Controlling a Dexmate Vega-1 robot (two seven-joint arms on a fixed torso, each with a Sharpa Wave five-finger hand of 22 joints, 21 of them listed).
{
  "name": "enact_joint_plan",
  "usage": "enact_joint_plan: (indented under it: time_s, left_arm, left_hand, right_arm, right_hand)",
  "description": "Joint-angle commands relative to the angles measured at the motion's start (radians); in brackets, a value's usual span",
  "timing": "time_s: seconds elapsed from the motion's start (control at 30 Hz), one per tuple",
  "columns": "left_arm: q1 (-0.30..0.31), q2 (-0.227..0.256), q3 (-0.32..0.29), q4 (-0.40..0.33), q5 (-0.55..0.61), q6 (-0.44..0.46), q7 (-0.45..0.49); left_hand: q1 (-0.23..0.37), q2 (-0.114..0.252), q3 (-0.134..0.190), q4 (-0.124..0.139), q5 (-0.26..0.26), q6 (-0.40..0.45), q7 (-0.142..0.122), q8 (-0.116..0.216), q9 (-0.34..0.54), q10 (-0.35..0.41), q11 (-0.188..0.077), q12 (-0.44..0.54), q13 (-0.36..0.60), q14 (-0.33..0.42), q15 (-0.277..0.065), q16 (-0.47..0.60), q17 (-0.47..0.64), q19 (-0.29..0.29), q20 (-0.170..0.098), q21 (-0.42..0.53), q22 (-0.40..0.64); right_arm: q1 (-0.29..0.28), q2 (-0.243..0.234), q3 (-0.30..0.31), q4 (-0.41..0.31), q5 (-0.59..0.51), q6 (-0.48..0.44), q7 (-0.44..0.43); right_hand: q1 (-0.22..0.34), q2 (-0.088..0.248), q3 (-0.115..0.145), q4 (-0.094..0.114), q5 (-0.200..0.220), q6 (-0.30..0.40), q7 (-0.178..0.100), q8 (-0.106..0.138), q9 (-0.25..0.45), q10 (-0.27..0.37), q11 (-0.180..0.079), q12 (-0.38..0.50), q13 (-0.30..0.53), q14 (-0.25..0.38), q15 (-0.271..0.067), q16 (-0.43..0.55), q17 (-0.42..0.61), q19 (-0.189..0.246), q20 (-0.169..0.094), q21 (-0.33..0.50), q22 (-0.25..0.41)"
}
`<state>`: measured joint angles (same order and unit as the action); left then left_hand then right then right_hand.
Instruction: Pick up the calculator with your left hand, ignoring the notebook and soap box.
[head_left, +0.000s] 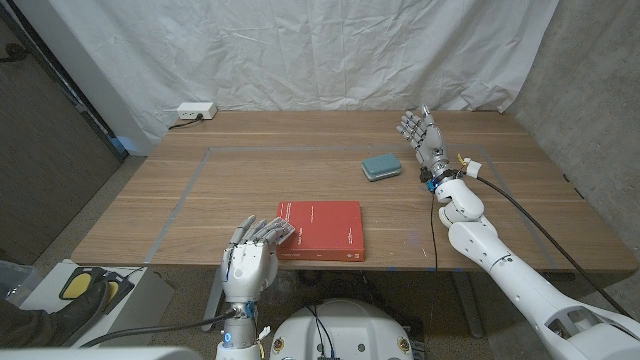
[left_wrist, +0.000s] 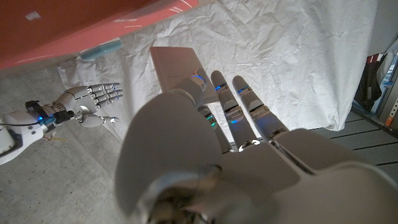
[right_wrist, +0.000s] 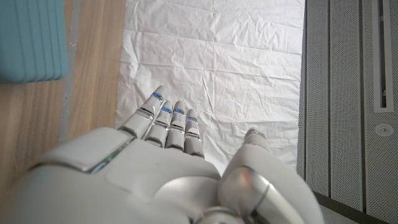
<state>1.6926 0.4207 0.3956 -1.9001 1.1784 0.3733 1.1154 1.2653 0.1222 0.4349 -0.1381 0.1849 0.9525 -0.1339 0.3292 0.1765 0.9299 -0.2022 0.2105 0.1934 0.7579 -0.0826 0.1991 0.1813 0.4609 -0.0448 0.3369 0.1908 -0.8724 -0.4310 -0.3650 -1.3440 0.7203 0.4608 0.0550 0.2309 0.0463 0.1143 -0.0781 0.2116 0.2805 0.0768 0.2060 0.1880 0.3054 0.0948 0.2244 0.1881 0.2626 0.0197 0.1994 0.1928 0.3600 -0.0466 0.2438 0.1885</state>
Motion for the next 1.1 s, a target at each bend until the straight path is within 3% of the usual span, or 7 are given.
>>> enact_joint_plan:
  time_s: [0.03,0.33,0.6,0.8,1.1]
  left_arm:
    - [-0.013,0.137,0.073,-0.092,-0.081,0.122,-0.018]
    - [-0.025,0.215,0.095,-0.145,-0.135,0.174,-0.025]
    - [-0.034,0.265,0.091,-0.176,-0.202,0.166,-0.029]
    - [-0.042,0.291,0.079,-0.19,-0.258,0.144,-0.042]
    - [-0.061,0.314,0.093,-0.209,-0.237,0.169,-0.053]
  left_hand:
    - [0.006,-0.004,0.007,-0.001,-0.003,0.009,0.001,-0.005,0.003,0.011,-0.001,-0.002,0.003,0.011,-0.145,-0.006,0.003,0.009,-0.145,0.006,0.001]
    - [0.004,-0.007,0.011,0.001,-0.003,0.014,-0.002,-0.008,0.003,0.013,0.0,-0.005,0.003,0.011,-0.145,-0.007,0.003,0.01,-0.144,0.008,0.002]
    - [0.001,-0.008,0.015,0.002,-0.003,0.015,-0.001,-0.012,0.004,0.015,-0.001,-0.007,0.003,0.012,-0.144,-0.008,0.004,0.011,-0.144,0.009,0.002]
    - [-0.001,-0.009,0.016,0.003,-0.003,0.019,-0.001,-0.012,0.004,0.017,0.0,-0.007,0.003,0.014,-0.144,-0.008,0.004,0.011,-0.144,0.009,0.002]
    - [-0.006,-0.012,0.018,0.005,-0.004,0.023,0.0,-0.014,0.004,0.02,0.0,-0.008,0.004,0.016,-0.144,-0.009,0.004,0.011,-0.142,0.01,0.002]
  right_arm:
    - [-0.006,-0.005,-0.002,-0.015,-0.005,-0.01,-0.007]
    - [-0.005,0.0,-0.006,-0.012,-0.006,-0.007,-0.004]
    - [-0.004,0.003,-0.007,-0.011,-0.007,-0.006,-0.004]
    - [-0.005,0.004,-0.007,-0.009,-0.006,-0.002,-0.004]
    - [-0.007,0.002,-0.002,-0.01,-0.004,0.003,-0.004]
  right_hand:
    - [0.005,0.01,-0.001,0.0,0.0,0.004,-0.005,-0.005,0.005,0.008,-0.005,-0.004,0.002,0.008,0.0,-0.001,0.005,0.009,0.0,-0.002,0.002]
    - [0.004,0.01,-0.001,0.0,0.0,0.003,-0.004,-0.006,0.005,0.009,-0.005,-0.004,0.002,0.008,0.001,-0.001,0.005,0.01,0.0,-0.003,0.002]
    - [0.005,0.01,-0.002,0.0,0.0,0.004,-0.005,-0.005,0.005,0.01,-0.004,-0.004,0.002,0.01,0.001,-0.001,0.005,0.011,-0.001,-0.004,0.002]
    - [0.005,0.011,-0.002,-0.001,0.0,0.005,-0.004,-0.005,0.005,0.011,-0.006,-0.004,0.002,0.012,0.0,0.0,0.005,0.011,-0.001,-0.004,0.002]
    - [0.005,0.011,-0.002,-0.001,0.0,0.004,-0.004,-0.006,0.005,0.012,-0.006,-0.003,0.002,0.014,0.002,0.0,0.005,0.014,-0.001,-0.004,0.002]
